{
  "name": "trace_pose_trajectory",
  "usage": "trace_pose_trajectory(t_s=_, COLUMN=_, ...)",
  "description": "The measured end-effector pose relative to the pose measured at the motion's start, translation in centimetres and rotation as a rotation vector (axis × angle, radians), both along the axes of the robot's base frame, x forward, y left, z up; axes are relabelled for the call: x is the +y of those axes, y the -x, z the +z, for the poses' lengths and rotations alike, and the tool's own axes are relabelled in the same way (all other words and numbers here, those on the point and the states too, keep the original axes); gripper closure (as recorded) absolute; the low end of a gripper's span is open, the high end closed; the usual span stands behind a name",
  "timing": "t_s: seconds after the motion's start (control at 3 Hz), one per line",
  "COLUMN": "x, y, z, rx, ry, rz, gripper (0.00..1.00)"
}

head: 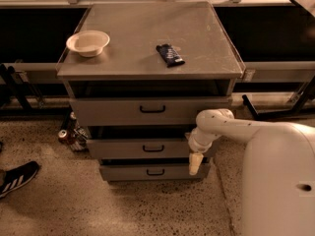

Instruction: Open middle drawer

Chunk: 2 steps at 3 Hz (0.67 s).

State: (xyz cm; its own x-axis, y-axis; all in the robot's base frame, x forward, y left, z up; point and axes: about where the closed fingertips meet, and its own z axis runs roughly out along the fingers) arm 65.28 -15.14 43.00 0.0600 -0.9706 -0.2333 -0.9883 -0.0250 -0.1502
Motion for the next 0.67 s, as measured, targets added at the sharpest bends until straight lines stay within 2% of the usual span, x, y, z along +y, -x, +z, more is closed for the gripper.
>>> trace_pose_trajectory(t_s=0.33, x=0.37, y=-0.74, z=-1.07, rx=0.018, ry=0.006, rz=-0.004, gripper=0.07)
trace_pose_trajectory(t_s=0.67, x=1.06, y=0.25, z=-1.11, rx=0.046, ry=0.029, rz=0.012, gripper=0.33)
